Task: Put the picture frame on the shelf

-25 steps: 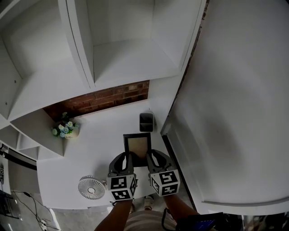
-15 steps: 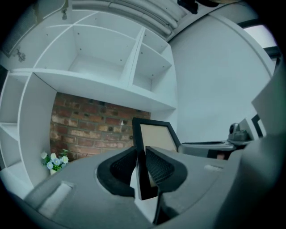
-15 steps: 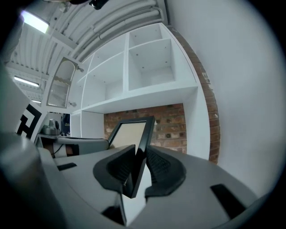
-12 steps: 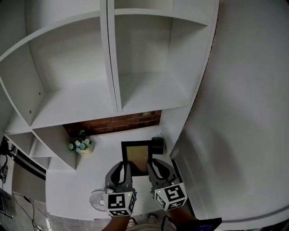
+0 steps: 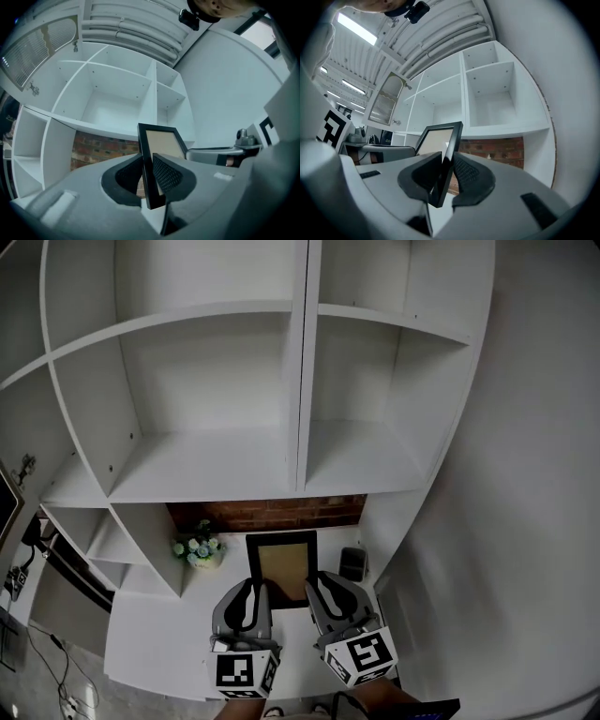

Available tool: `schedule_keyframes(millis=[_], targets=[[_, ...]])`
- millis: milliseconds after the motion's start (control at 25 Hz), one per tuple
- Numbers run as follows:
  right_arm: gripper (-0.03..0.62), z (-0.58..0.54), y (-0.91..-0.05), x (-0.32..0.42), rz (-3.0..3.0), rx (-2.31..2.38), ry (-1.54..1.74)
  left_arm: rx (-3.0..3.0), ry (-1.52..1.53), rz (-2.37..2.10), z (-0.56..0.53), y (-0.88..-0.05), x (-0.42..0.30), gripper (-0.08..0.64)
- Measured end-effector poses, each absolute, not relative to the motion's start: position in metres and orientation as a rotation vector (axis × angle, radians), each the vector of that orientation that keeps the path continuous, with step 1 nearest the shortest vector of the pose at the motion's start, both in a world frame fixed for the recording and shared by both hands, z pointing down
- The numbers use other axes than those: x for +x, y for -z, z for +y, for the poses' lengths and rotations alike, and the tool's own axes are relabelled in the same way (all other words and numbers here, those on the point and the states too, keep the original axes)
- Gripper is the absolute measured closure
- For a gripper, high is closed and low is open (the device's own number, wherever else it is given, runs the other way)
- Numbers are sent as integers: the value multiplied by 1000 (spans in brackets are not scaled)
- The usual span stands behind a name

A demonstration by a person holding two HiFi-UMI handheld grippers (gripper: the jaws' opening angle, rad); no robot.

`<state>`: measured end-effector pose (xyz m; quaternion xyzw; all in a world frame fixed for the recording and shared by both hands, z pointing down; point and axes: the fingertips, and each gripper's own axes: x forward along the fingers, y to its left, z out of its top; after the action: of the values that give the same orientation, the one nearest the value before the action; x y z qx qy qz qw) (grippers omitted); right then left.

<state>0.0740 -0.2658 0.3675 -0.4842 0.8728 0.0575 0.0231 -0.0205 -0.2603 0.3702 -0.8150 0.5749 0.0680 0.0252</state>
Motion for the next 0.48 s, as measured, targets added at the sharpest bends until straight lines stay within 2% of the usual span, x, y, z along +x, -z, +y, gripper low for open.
schedule_keyframes(millis=[480], targets=[[506,-261,-325,25,2723,-1371,-260,-2458,-228,1827,-248,-330,-70,486]])
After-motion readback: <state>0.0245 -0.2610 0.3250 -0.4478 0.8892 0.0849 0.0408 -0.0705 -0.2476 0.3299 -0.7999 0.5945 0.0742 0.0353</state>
